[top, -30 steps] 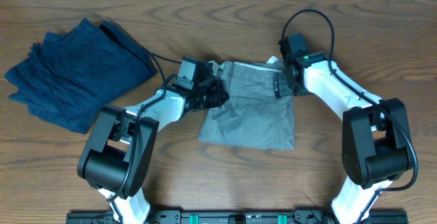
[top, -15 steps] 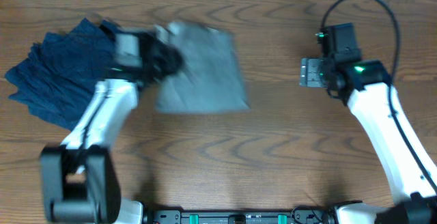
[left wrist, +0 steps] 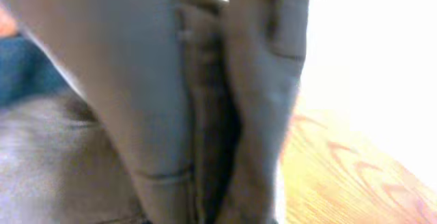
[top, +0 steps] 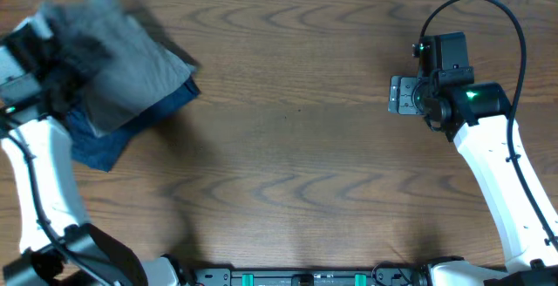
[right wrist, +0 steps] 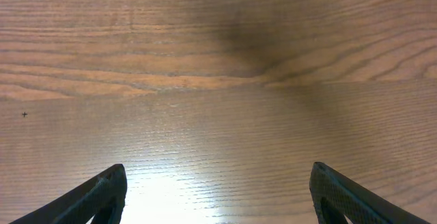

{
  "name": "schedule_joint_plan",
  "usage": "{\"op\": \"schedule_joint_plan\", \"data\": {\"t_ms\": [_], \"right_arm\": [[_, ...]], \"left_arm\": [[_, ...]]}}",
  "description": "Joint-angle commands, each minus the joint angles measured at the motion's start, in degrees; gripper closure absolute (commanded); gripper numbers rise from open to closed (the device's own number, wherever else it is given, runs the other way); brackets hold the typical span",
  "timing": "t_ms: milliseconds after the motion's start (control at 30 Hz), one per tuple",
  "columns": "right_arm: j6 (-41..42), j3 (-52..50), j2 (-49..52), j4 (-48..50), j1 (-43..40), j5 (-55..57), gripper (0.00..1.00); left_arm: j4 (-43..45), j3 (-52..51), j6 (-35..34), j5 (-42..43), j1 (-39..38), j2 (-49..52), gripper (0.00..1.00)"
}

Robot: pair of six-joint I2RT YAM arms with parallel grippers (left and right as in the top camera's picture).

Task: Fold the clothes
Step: 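Carry the folded shorts with the left gripper onto the navy stack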

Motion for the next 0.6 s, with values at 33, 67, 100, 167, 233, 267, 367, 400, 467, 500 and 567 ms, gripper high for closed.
{"op": "schedule_joint_plan", "data": {"t_ms": [33, 67, 100, 167, 233, 267, 367, 400, 467, 500, 567], "right_arm": [[-0.6, 0.2, -0.3, -0.3, -0.2, -0.5, 0.16], [-0.6, 0.2, -0.3, -0.5, -0.2, -0.4, 0.16], [-0.6, 0.2, -0.3, -0.7, -0.2, -0.4, 0.16], [-0.6, 0.2, -0.3, -0.9, -0.2, -0.4, 0.16], [-0.6, 0.2, -0.3, -0.9, -0.2, -0.4, 0.16], [-0.6, 0.2, -0.3, -0.9, -0.2, -0.4, 0.16], [-0.6, 0.2, -0.3, -0.8, -0.2, -0.4, 0.16], [-0.6, 0.2, -0.3, -0.9, -0.2, -0.4, 0.15], [-0.6, 0.2, -0.3, -1.1, -0.2, -0.4, 0.15], [-0.6, 0.2, -0.3, -1.2, -0.2, -0.4, 0.15], [-0.6, 0.2, -0.3, -1.4, -0.2, -0.4, 0.15]], "left_arm": [[-0.1, -0.1, 0.2, 0.1, 4.9, 1.7, 0.94], [-0.1, -0.1, -1.3, -0.1, 6.1, 2.0, 0.94], [-0.2, -0.1, -3.3, -1.4, 7.2, 2.2, 0.94], [-0.4, -0.1, -5.7, -3.3, 8.6, 2.2, 0.94], [-0.3, -0.1, -5.8, -3.2, 9.5, 2.2, 0.55], [-0.3, -0.1, -6.0, -2.6, 9.7, 2.2, 0.31], [0.7, -0.1, -7.2, 2.3, 9.7, 2.2, 0.06], [1.9, -0.1, -7.3, 5.7, 9.7, 2.1, 0.03], [3.7, -0.1, -8.5, 9.5, 9.8, 1.8, 0.02], [4.5, -0.1, -10.0, 10.5, 9.9, 1.3, 0.02], [5.8, -0.1, -11.6, 12.4, 10.0, 0.1, 0.02]]}}
